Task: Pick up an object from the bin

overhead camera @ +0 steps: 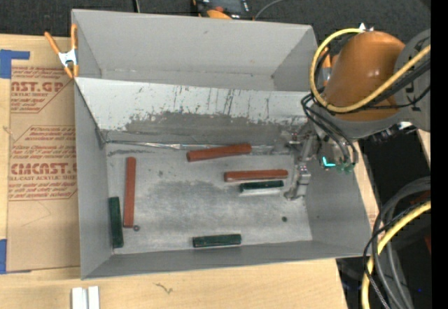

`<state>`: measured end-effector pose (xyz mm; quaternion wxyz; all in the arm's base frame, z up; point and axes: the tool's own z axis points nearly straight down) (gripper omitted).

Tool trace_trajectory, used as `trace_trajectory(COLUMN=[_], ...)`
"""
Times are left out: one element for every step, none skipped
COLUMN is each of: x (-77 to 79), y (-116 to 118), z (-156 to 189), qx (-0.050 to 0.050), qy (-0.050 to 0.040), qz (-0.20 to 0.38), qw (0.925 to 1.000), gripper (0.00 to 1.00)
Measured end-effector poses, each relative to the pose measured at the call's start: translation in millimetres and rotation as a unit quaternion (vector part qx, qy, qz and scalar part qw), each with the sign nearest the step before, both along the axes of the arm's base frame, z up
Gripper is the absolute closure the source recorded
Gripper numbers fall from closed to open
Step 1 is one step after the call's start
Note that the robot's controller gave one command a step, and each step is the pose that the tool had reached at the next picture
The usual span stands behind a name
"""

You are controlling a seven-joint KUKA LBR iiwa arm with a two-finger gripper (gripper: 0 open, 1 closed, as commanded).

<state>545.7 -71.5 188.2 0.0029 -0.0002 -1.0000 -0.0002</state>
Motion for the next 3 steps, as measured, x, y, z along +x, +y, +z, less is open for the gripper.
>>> trace_trajectory(x=[42.5,43.1,27.1], y=[-0.1,-0.7,-3.3], z=[-121.1,-117.2,51.5], qx=[0.0,-0.001,-0.001], qy=[-0.0036,-0.0038,-0.0081], qz=[0.058,0.058,0.067], qw=[0.9983,0.9983,0.9977], gripper=[0.0,1.0,1.0])
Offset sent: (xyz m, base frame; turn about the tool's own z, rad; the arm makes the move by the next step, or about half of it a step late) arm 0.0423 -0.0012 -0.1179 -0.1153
